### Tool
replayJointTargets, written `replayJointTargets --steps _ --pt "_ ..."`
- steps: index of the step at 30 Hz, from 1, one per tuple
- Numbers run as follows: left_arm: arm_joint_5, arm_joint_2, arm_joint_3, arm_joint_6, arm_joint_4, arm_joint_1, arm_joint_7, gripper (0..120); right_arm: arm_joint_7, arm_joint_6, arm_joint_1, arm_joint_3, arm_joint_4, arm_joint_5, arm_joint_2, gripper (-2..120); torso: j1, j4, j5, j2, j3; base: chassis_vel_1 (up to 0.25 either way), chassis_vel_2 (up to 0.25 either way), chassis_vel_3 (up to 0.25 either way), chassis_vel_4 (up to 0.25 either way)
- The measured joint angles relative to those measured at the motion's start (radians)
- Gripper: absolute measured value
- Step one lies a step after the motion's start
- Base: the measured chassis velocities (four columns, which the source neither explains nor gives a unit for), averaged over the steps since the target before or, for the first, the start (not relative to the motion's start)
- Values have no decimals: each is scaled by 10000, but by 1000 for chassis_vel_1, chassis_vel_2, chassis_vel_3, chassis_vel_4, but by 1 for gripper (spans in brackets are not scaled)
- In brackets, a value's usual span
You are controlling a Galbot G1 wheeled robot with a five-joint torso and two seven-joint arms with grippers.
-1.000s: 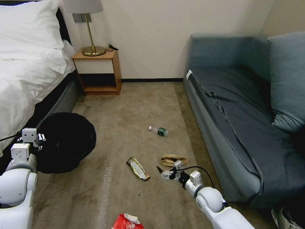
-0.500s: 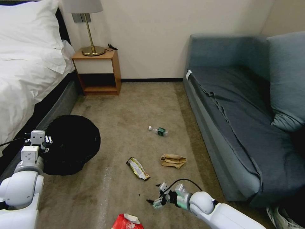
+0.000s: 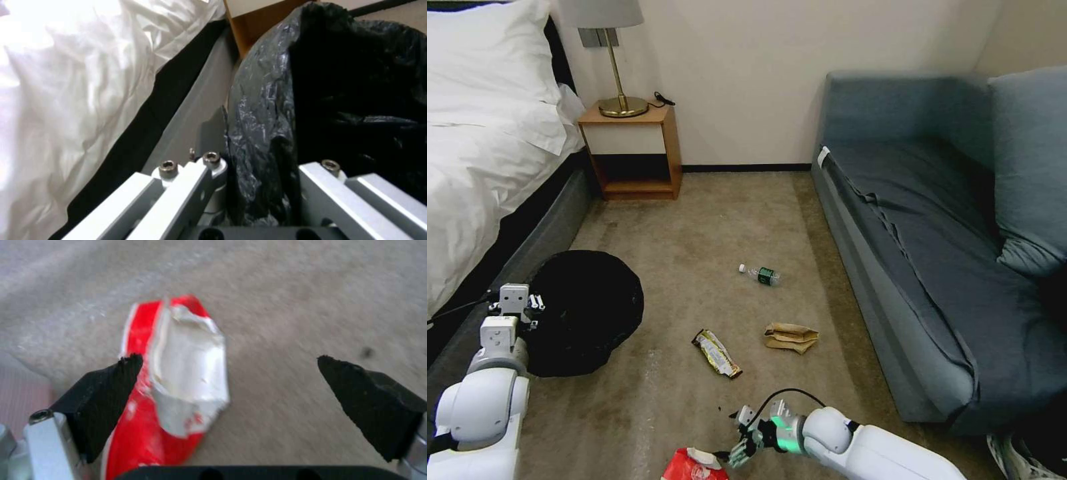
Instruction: Pick up the trash bin, then pick up the garbage on the floor and place it into the trash bin.
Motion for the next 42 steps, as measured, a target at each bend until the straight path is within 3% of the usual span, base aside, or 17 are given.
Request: replayJointTargets --steps 15,33,39,42 --pt "-60 -44 -40 46 -86 61 40 5 79 49 -8 -420 -413 58 1109 100 0 1 -1 0 0 0 0 0 0" --pt "-58 -106 45 18 52 61 72 5 -370 1239 -280 -236 -2418 -612 1725 100 0 1 -2 0 0 0 0 0 0" --pt "-60 -82 40 -7 94 46 75 5 -614 1724 -392 -106 -2988 -671 1973 85 0 1 -9 3 -1 0 0 0 0" --pt "-60 -128 41 -13 74 86 75 5 -767 1882 -376 -23 -3182 -669 2059 71 0 0 -4 3 -1 0 0 0 0"
